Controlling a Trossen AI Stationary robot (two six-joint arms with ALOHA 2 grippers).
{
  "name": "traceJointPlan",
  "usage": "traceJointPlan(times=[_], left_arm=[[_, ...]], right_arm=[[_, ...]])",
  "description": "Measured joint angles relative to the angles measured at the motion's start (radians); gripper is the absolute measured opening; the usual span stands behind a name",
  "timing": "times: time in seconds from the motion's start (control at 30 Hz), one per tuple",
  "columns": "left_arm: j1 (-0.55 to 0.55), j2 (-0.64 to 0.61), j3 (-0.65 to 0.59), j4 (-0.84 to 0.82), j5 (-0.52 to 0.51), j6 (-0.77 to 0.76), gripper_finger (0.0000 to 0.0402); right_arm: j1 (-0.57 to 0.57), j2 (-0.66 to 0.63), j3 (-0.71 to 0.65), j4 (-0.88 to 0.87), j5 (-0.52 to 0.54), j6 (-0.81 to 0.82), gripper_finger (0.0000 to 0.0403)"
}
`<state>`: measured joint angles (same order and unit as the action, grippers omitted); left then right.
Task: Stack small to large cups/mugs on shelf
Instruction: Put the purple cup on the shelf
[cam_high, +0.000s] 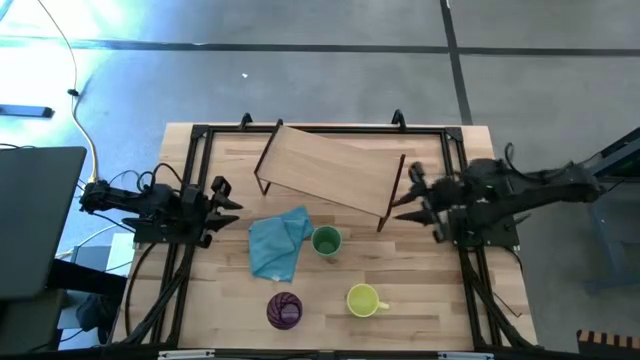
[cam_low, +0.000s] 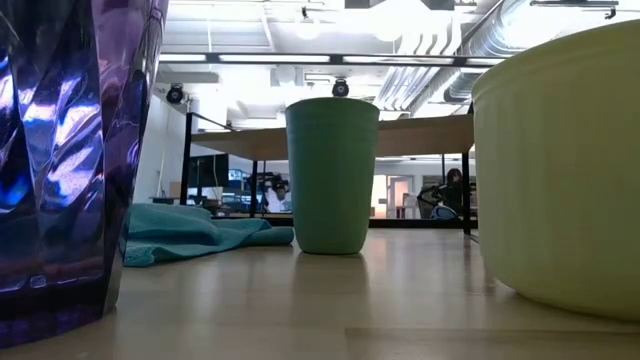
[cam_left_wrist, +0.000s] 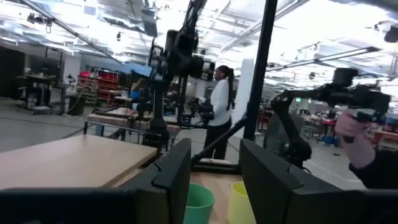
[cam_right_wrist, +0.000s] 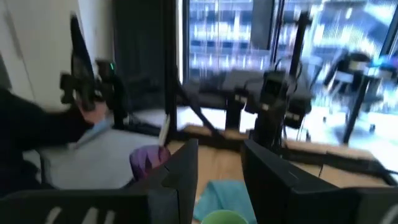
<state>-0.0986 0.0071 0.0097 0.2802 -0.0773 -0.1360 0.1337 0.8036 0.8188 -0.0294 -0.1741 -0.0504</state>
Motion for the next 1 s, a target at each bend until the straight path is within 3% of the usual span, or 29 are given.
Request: traceJointPlan(times=[0.23, 0.43, 0.7, 0.9, 1.0], left_arm=[[0.000, 0.000, 0.000, -0.009, 0.111, -0.003, 0.0127], [0.000, 0.000, 0.000, -0.110, 0.156, -0.021, 0.0127], [0.000, 0.000, 0.000, -0.155, 0.162, -0.027, 0.0127], [0.000, 0.000, 0.000, -0.157, 0.273, -0.030, 0.0127], [0.000, 0.000, 0.000, -0.157, 0.308, -0.030, 0.0127]], right_arm=[[0.005, 0.336, 0.423, -0.362, -0.002, 0.053, 0.0115], [0.020, 0.562, 0.674, -0.616, -0.002, 0.148, 0.0115], [0.030, 0.756, 0.868, -0.768, -0.001, 0.363, 0.0115], [0.099, 0.816, 0.987, -0.820, 0.003, 0.357, 0.0115], [0.165, 0.822, 1.019, -0.817, 0.063, 0.310, 0.0115]])
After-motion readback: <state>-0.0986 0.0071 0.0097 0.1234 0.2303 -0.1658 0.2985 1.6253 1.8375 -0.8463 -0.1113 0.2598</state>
